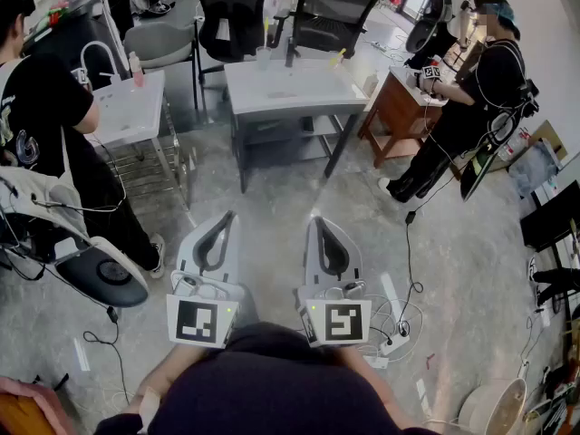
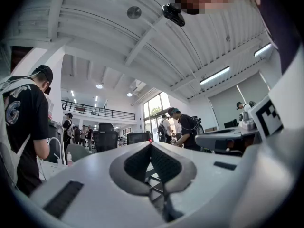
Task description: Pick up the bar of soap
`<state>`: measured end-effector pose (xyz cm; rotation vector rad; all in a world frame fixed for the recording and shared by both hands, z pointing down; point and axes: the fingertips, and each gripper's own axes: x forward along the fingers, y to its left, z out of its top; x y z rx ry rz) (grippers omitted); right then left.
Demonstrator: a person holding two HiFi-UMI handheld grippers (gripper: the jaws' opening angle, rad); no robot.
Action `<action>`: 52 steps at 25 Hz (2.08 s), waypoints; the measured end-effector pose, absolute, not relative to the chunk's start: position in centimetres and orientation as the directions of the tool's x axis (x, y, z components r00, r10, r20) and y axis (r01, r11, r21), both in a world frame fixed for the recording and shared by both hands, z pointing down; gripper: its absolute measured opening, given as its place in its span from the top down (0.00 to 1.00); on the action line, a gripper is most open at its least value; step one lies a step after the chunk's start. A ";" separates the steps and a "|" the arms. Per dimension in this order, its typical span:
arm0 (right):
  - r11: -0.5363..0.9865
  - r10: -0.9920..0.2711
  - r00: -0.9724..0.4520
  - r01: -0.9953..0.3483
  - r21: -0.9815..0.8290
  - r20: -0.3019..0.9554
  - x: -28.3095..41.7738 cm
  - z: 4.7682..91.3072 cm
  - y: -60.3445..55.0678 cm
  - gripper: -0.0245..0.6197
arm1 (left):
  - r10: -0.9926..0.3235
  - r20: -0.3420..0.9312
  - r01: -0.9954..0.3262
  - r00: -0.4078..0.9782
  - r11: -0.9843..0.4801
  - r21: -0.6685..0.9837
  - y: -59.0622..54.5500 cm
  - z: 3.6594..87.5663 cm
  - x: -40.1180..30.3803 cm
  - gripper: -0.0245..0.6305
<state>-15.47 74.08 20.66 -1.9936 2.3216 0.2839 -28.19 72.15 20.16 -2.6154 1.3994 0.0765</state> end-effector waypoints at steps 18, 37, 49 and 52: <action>0.112 -0.983 -0.132 -0.982 0.149 -0.131 -9.8 20.7 56.0 0.94 | -0.763 -0.148 -0.777 0.629 -0.625 -0.082 53.2 21.1 -22.6 0.95; 0.077 -0.991 -0.085 -0.994 0.079 -0.101 -4.5 21.3 33.5 0.94 | -0.689 0.017 -0.682 0.725 -0.721 -0.126 31.6 24.1 -18.3 0.77; 0.038 -0.998 -0.041 -0.997 0.072 -0.041 -3.6 23.6 28.8 0.94 | -0.651 0.050 -0.645 0.757 -0.758 -0.099 25.9 26.0 -17.3 0.77; 0.030 -0.999 -0.032 -0.997 0.077 -0.033 -3.4 23.7 28.1 0.94 | -0.657 0.017 -0.654 0.753 -0.752 -0.080 25.0 25.5 -17.3 0.77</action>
